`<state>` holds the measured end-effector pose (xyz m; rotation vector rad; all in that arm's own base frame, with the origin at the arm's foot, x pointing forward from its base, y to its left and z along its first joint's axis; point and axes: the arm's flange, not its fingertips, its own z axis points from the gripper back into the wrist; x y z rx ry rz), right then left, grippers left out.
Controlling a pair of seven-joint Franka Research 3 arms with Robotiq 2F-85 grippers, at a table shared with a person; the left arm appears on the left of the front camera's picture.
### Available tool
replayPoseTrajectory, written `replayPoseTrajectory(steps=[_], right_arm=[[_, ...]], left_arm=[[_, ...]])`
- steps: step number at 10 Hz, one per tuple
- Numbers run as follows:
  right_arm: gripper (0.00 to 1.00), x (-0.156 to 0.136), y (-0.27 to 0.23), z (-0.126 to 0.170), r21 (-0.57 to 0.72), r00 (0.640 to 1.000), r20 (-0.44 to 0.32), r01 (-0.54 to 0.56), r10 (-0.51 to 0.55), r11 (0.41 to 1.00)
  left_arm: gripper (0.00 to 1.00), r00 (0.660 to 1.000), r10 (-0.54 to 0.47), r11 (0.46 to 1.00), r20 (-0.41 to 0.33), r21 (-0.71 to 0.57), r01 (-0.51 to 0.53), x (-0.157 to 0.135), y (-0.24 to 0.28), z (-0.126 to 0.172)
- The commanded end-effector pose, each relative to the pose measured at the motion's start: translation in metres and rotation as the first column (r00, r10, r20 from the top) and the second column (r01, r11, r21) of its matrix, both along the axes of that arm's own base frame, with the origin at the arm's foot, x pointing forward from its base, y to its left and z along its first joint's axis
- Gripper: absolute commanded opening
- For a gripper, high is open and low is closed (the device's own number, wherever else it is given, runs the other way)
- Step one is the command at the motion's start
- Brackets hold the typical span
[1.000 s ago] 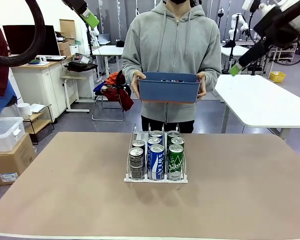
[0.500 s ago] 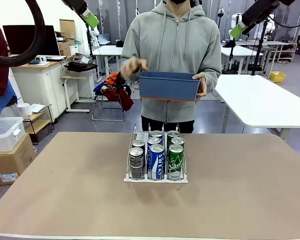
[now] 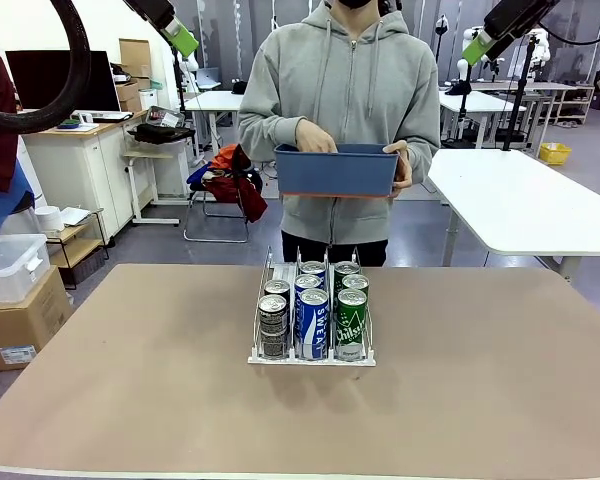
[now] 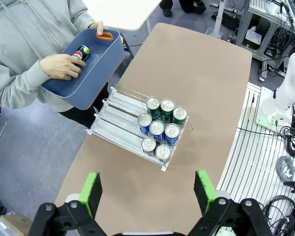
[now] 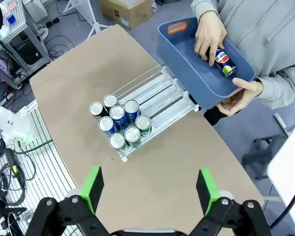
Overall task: Fill the beverage cans into the dispenser.
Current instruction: Pick up the Pepsi coke handed by the human.
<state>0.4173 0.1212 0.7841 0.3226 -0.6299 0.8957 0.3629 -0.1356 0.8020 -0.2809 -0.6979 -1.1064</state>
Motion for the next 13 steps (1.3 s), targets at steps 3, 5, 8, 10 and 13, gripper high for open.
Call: replayPoseTrajectory(steps=[3, 5, 8, 10, 13], right_arm=[[1.0, -0.0023, 0.0, 0.0013, 0.003, 1.0, 0.003, -0.006, 0.006, 1.0], [1.0, -0.0023, 0.0, 0.0013, 0.003, 1.0, 0.003, -0.006, 0.006, 1.0], [1.0, -0.0023, 0.0, 0.0013, 0.003, 1.0, 0.003, -0.006, 0.006, 1.0], [1.0, -0.0023, 0.0, 0.0013, 0.003, 1.0, 0.003, -0.006, 0.006, 1.0], [1.0, -0.0023, 0.0, 0.0013, 0.003, 1.0, 0.003, -0.006, 0.006, 1.0]], left_arm=[[1.0, 1.0, -0.017, 1.0, -0.006, -0.008, 0.017, -0.0005, 0.0031, -0.0004], [1.0, 1.0, -0.017, 1.0, -0.006, -0.008, 0.017, -0.0005, 0.0031, -0.0004], [1.0, 1.0, -0.017, 1.0, -0.006, -0.008, 0.017, -0.0005, 0.0031, -0.0004], [1.0, 1.0, -0.017, 1.0, -0.006, -0.008, 0.017, -0.0005, 0.0031, -0.0004], [1.0, 1.0, -0.017, 1.0, -0.006, -0.008, 0.017, -0.0005, 0.0031, -0.0004]])
